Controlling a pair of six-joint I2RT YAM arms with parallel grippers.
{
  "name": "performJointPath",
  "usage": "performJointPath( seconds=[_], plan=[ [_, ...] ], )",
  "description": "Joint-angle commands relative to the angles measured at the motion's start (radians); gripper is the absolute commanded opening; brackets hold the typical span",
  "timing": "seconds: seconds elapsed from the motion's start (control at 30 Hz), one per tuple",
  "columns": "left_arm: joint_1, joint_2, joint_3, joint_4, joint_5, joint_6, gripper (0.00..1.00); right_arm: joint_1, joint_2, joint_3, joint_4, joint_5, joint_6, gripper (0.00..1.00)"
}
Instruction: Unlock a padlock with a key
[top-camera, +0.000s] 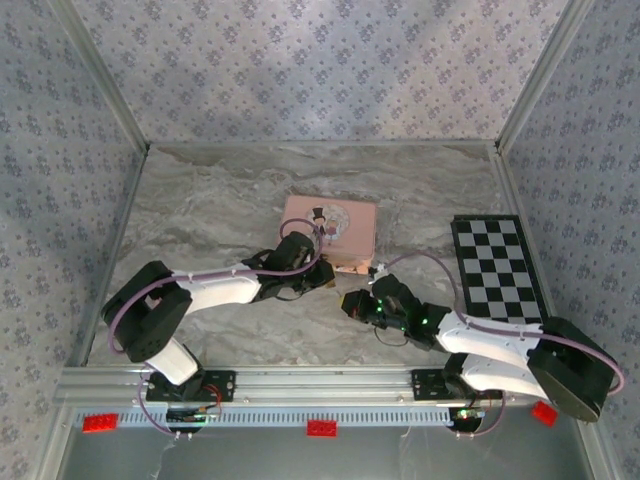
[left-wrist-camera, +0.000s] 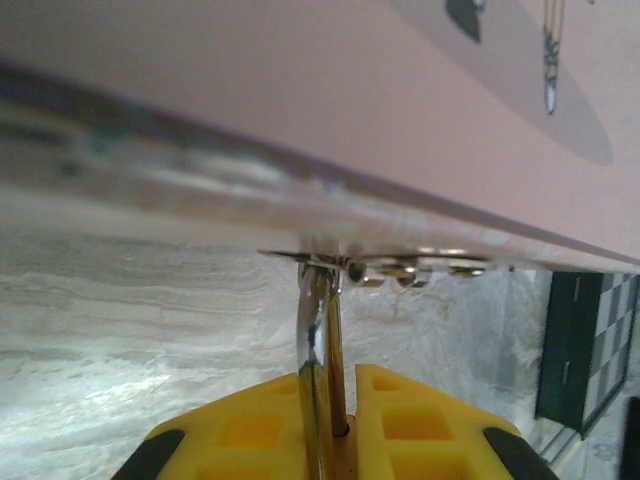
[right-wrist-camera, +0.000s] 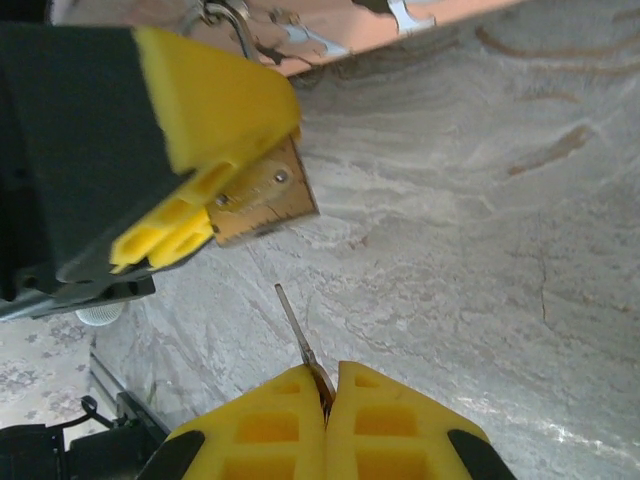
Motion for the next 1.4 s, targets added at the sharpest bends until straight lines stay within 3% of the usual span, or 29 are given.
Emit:
performJointPath(
  seconds=[0.0, 0.37, 0.77, 1.07, 1.37],
  plan=[
    [-0.002, 0.010, -0.001, 0.156, 0.017, -0.044, 0.06, 0.003, 0.029, -0.044, 0.136, -0.035, 0.088, 0.00],
    [0.002, 0.022, -0.066, 0.255, 0.036, -0.100, 0.05, -0.052, 0.147, -0.124, 0.408, -0.140, 0.180, 0.00],
    [0.007, 0.029, -0.100, 0.315, 0.048, -0.120, 0.04, -0.129, 0.199, -0.150, 0.535, -0.239, 0.204, 0.00],
    [0.009, 0.058, -0.137, 0.455, 0.092, -0.203, 0.03, -0.170, 0.228, -0.157, 0.608, -0.300, 0.227, 0.00],
    [0.009, 0.043, -0.150, 0.468, 0.085, -0.212, 0.03, -0.188, 0.260, -0.159, 0.638, -0.326, 0.238, 0.00]
  ],
)
